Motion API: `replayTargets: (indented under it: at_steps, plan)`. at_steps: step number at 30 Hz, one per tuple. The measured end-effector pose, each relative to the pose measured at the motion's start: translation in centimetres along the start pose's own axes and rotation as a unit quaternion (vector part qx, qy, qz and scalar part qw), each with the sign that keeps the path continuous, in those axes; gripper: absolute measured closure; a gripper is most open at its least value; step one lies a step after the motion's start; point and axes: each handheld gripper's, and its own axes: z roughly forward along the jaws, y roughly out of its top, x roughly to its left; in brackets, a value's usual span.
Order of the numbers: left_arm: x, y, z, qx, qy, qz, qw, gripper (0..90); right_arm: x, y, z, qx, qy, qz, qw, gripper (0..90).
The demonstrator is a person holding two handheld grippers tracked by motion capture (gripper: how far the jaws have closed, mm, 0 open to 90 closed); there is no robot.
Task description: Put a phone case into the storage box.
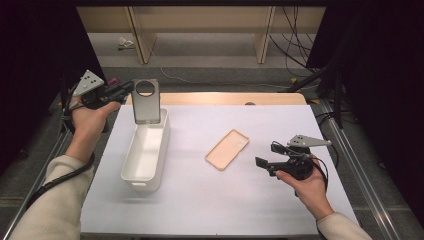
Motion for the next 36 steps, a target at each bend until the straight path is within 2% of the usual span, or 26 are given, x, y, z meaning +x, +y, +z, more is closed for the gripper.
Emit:
replayTargets:
  at_steps: [25,36]
  plan:
    - [0.6,-1.2,2.3,0.014,0.005,-0.004,0.9999,83.4,-0.1,0.0,0.0,0.002,0.002,0.001,1.0000,16.8]
    - [1.2,-1.8,3.3,0.029,0.016,-0.004,0.9995,83.4,-0.1,0.0,0.1,0.004,0.003,0.001,1.0000,16.8]
